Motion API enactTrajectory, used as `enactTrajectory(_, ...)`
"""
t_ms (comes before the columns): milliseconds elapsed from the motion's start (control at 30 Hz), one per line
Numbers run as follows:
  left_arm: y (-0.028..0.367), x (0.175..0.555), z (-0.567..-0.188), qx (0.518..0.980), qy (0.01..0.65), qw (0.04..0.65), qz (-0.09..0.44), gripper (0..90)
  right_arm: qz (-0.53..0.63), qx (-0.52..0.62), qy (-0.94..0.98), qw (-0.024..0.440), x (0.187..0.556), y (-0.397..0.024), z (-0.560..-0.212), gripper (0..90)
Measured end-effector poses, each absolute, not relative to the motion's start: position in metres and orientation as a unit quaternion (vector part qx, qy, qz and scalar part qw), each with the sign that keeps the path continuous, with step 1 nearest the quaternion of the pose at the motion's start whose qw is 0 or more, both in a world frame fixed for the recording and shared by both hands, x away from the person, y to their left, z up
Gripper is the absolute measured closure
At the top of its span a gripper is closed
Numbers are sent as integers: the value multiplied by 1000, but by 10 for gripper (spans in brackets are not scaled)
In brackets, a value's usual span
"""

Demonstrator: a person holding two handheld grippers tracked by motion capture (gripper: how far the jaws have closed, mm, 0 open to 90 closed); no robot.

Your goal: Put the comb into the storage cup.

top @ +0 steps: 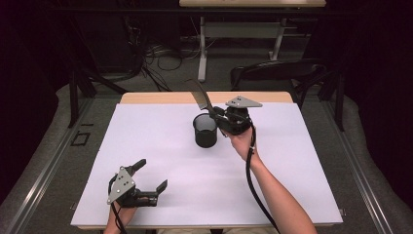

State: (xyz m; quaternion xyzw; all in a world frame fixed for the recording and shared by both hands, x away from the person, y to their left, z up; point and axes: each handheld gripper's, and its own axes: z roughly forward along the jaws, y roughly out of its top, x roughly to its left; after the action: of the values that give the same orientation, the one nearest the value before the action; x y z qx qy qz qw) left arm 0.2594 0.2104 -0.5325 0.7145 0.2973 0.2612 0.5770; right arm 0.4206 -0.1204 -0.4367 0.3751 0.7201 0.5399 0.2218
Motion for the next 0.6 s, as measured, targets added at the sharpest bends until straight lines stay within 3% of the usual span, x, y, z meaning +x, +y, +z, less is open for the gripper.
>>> enactTrajectory(600, 211, 260, -532, 713, 297, 580, 261, 6, 550, 374, 713, 221, 434, -117, -433, 728)
